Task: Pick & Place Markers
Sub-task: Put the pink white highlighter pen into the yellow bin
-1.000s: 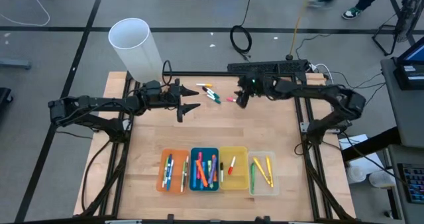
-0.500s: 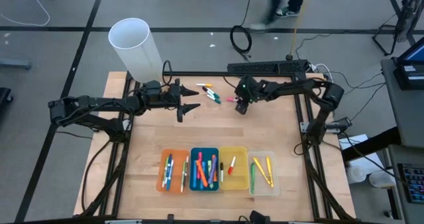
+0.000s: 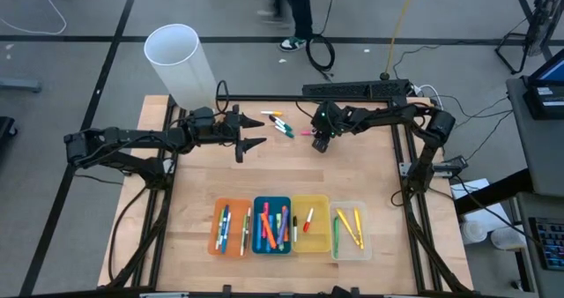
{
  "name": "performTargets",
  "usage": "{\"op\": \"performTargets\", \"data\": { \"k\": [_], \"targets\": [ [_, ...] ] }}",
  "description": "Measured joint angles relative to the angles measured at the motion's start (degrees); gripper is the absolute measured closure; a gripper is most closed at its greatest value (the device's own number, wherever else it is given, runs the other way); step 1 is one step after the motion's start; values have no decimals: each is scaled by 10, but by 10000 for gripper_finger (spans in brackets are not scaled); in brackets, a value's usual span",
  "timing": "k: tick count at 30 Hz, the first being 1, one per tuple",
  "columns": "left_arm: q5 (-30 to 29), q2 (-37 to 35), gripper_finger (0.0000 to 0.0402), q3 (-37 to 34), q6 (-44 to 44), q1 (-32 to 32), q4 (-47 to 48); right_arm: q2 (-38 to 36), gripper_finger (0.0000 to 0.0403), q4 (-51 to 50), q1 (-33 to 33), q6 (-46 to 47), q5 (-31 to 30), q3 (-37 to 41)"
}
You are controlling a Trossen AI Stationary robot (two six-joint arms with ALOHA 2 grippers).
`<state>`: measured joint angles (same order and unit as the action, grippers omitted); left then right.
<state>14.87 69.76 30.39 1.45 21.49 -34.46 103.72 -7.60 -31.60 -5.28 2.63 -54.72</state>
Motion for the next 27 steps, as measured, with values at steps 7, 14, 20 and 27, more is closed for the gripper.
{"op": "performTargets", "data": {
  "k": [7, 14, 20, 27],
  "targets": [
    [0, 0, 146, 0, 0, 0, 0, 2, 333, -25, 12, -20, 12, 1],
    [0, 0, 146, 0, 0, 0, 0, 1, 385, -30, 26, -41, 20, 1],
    [0, 0, 146, 0, 0, 0, 0, -25, 381, -32, 47, -45, 22, 3],
    [0, 0, 146, 0, 1, 0, 0, -136, 384, -38, 117, -34, 29, 3]
  ]
}}
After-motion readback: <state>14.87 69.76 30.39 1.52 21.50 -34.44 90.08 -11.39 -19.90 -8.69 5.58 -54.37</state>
